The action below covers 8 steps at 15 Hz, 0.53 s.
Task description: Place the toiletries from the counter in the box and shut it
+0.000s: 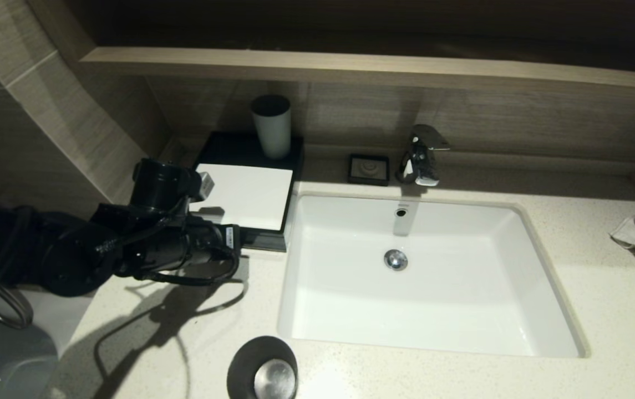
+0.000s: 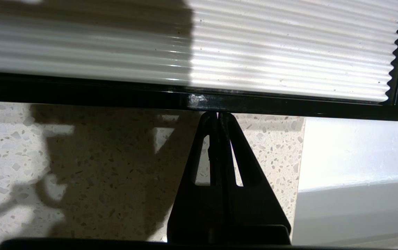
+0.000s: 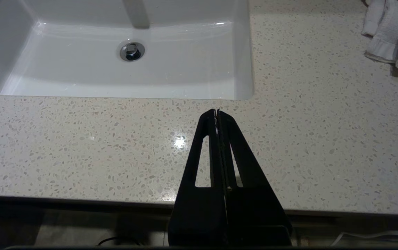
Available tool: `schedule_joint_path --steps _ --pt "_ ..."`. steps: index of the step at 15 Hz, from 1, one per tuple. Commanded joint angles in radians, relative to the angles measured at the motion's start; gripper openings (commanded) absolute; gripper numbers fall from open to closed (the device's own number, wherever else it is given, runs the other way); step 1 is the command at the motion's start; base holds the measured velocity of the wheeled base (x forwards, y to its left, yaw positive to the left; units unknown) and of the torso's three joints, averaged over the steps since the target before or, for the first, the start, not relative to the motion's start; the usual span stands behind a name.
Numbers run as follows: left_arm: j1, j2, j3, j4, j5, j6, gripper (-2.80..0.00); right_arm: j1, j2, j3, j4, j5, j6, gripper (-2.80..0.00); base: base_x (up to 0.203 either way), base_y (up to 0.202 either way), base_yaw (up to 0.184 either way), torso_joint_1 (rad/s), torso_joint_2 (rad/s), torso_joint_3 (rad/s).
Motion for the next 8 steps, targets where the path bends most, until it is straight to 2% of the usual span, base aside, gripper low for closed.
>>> schedule_joint_path --steps 1,8 --pt "0.000 -0.010 0.001 -0.014 0.001 -0.002 -2.80 0.000 0.000 0.000 0.000 0.000 0.000 -2.80 0.000 0.000 0.000 0.000 0.00 0.000" --pt "0.000 -0.045 0.034 -0.006 0.000 0.007 -2.80 0.000 0.000 0.000 0.000 0.000 0.000 -2.80 0.000 0.000 0.000 0.000 0.00 0.000"
